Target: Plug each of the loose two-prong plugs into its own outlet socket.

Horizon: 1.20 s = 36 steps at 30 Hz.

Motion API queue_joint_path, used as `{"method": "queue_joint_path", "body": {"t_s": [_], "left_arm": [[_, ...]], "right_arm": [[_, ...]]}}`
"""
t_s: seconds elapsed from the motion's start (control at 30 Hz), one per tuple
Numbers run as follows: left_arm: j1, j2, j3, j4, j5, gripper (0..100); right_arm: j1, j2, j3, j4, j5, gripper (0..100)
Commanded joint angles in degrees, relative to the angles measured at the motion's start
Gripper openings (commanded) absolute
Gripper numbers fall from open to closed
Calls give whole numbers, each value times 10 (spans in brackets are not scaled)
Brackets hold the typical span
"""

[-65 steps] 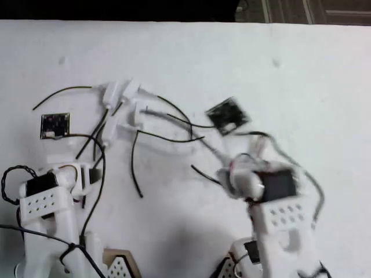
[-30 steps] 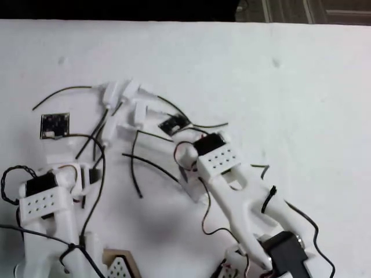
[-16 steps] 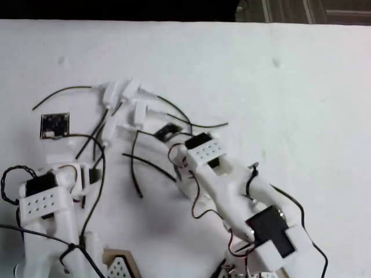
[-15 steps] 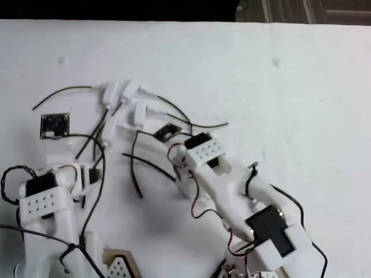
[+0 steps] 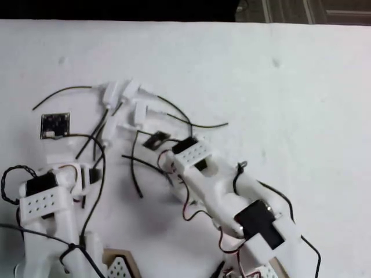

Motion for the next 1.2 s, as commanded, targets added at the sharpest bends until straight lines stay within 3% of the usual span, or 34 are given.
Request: {"method": "queue_joint_path", "body": {"t_s": [0.0,0.27,0.5,0.7,1.03,1.17], "left_arm": [[0,-15,-2,-13,-4,301],[0,-15,-2,-13,-4,301],[0,-15,-2,-13,-4,301],[0,-15,-2,-13,-4,301],[0,-15,-2,-13,-4,301],[0,-15,-2,-13,-4,301]], "right_arm": [[-7,4,-8,1,4,12],[-2,-7,-30,25,6,17],[55,-93,-30,22,3,29],[62,-100,-22,58,2,168],[101,-98,-27,8,7,111],[84,-98,4,6,7,112]]}}
